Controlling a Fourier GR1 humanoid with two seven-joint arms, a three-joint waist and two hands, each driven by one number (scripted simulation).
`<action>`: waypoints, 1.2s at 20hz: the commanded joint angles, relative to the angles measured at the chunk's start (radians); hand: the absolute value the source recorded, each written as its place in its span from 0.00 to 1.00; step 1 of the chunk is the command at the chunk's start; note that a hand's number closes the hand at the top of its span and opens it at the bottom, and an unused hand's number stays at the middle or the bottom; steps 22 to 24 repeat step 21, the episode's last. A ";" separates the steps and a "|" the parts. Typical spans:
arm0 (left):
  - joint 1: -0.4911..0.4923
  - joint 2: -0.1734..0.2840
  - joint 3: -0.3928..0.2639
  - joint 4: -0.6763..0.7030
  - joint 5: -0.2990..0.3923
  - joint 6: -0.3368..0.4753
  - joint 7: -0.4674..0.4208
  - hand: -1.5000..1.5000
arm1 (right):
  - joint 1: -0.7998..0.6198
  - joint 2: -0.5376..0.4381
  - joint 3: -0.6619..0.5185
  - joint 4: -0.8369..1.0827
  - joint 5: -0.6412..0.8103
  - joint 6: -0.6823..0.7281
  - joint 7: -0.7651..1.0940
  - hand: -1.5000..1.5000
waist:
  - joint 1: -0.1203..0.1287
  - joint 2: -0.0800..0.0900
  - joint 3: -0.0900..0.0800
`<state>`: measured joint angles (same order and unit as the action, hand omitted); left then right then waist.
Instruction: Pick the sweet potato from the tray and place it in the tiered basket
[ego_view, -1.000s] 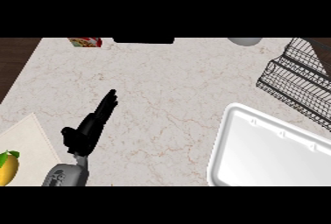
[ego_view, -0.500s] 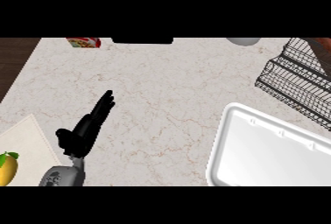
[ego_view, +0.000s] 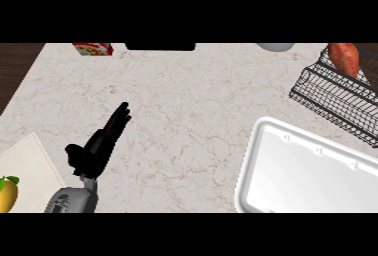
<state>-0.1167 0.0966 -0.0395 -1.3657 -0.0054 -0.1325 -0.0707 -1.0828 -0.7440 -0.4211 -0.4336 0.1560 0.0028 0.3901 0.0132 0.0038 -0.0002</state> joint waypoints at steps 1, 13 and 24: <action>0.000 -0.024 -0.019 0.006 -0.017 0.018 -0.002 0.50 | 0.018 -0.102 -0.015 -0.013 0.036 -0.125 -0.033 0.00 | -0.001 0.004 0.001; 0.029 0.005 0.017 -0.020 -0.006 0.016 -0.001 0.50 | 0.296 -0.360 -0.289 -0.060 -0.140 -0.178 -0.248 0.00 | -0.036 -0.008 0.002; 0.069 0.037 0.053 -0.031 0.034 -0.027 -0.022 0.50 | 0.644 -0.552 -0.478 0.061 -0.272 0.145 -0.404 0.00 | -0.045 -0.009 0.003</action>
